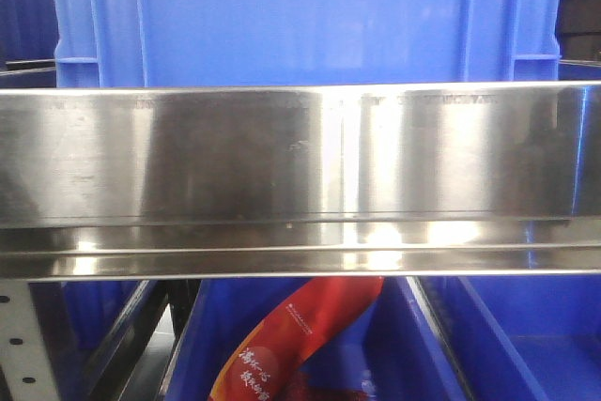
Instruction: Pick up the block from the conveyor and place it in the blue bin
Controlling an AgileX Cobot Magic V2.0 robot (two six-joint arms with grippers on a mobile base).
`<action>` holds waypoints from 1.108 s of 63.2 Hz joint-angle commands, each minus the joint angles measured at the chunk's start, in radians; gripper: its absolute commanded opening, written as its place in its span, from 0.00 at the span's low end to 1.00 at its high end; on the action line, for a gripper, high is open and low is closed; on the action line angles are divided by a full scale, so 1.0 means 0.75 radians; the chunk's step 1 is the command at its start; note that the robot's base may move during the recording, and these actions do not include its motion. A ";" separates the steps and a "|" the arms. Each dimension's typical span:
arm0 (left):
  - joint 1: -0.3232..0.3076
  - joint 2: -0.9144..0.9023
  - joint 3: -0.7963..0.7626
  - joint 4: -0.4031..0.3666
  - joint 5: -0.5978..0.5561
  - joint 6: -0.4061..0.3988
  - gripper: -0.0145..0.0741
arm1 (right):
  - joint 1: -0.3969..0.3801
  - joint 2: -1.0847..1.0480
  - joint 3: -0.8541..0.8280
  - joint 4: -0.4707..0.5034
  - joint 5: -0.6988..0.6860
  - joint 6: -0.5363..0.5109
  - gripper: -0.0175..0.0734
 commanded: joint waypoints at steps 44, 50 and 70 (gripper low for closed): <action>0.091 -0.050 0.033 -0.031 -0.016 -0.005 0.04 | 0.004 -0.011 0.000 -0.009 -0.032 -0.003 0.01; 0.091 -0.050 0.033 -0.031 -0.016 -0.005 0.04 | 0.004 -0.011 0.000 -0.009 -0.032 -0.003 0.01; 0.091 -0.050 0.033 -0.031 -0.016 -0.005 0.04 | 0.004 -0.011 0.000 -0.009 -0.032 -0.003 0.01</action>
